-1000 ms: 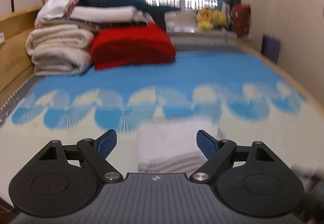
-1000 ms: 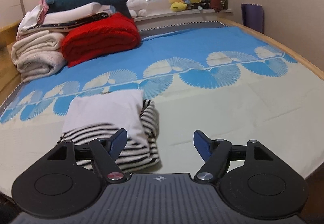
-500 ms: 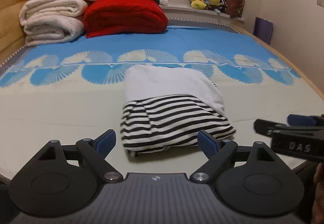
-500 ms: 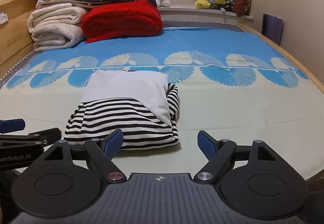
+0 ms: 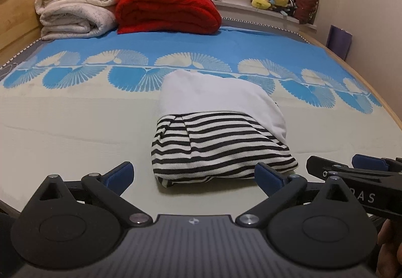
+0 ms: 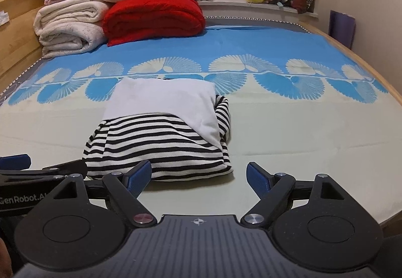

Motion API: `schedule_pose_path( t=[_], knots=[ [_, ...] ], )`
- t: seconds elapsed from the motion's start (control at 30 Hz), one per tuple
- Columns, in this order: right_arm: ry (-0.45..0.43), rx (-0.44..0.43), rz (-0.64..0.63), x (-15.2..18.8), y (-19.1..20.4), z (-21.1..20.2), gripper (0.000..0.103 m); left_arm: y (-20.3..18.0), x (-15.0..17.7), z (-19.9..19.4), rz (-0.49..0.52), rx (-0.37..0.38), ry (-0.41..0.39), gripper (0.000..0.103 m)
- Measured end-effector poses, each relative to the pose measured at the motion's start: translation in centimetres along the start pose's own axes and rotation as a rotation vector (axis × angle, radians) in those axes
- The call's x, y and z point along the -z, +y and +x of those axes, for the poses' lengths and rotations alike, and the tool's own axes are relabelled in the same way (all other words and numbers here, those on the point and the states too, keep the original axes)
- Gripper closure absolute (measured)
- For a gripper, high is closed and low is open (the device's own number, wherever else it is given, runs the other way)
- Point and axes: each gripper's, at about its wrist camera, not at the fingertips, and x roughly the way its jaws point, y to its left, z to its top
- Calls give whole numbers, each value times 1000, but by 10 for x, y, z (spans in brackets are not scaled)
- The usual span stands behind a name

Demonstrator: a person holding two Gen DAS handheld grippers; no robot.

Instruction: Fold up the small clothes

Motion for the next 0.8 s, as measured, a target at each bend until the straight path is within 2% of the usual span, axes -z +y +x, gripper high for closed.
schedule_pose_path(
  t=[0.8],
  knots=[
    [11,21,-13,-2,1,8,19,-1,1,9,-5,-3,23,1]
  ],
)
